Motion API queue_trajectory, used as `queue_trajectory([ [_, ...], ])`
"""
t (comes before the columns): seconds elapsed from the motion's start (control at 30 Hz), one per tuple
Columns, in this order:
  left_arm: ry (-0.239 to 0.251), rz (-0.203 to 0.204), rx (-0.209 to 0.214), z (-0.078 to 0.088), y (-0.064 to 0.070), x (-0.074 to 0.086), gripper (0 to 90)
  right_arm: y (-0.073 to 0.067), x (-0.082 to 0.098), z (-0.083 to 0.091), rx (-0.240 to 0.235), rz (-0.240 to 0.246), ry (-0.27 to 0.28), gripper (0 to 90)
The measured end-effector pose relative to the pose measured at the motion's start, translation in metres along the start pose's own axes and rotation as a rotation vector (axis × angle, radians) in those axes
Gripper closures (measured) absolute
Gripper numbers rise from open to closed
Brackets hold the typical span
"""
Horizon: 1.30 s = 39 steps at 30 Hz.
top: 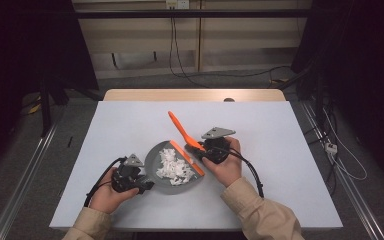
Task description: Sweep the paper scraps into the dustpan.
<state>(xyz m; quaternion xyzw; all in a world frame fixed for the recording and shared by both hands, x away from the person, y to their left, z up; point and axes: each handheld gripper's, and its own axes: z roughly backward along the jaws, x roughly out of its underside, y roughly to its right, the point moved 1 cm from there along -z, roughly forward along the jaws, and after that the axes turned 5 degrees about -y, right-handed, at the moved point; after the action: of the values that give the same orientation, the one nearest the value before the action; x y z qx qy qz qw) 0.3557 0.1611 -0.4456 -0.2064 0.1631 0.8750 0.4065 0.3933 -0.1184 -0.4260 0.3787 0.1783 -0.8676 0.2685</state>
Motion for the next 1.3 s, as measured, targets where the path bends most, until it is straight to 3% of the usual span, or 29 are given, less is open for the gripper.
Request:
queue_trajectory([
  [0.03,0.001,0.001,0.000,0.000,0.000,0.000,62.5,-0.002,-0.001,-0.001,-0.022,-0.014,0.009,71.4],
  [0.1,0.002,-0.001,-0.003,0.000,0.000,0.000,62.5,-0.006,-0.006,-0.001,-0.020,0.003,0.020,71.5],
  [0.17,0.005,-0.002,-0.018,0.000,0.000,0.001,62.4,-0.008,-0.010,0.001,-0.079,-0.027,0.049,71.6],
  [0.2,0.009,-0.004,-0.003,0.000,0.000,0.001,62.3,-0.009,-0.013,0.002,-0.084,-0.028,0.060,71.6],
  [0.47,0.023,-0.002,-0.014,-0.002,0.000,0.001,61.8,-0.008,-0.021,0.003,-0.075,-0.029,0.063,71.5],
  [0.57,0.030,0.005,-0.015,-0.002,0.000,0.001,62.0,-0.009,-0.019,-0.001,-0.108,-0.045,0.042,71.6],
  [0.7,0.034,0.009,-0.018,-0.003,0.001,0.000,62.2,-0.019,-0.020,-0.003,-0.151,-0.031,0.049,71.6],
  [0.83,0.039,0.015,-0.018,-0.003,0.001,0.000,62.3,-0.025,-0.021,-0.005,-0.139,0.011,0.032,71.5],
  [0.97,0.037,0.016,-0.019,-0.003,0.001,0.000,62.4,-0.016,-0.025,0.001,-0.125,-0.025,0.063,71.5],
  [1.3,0.042,0.018,-0.024,-0.002,0.000,0.000,62.5,0.000,-0.036,0.018,-0.082,-0.023,0.096,71.6],
])
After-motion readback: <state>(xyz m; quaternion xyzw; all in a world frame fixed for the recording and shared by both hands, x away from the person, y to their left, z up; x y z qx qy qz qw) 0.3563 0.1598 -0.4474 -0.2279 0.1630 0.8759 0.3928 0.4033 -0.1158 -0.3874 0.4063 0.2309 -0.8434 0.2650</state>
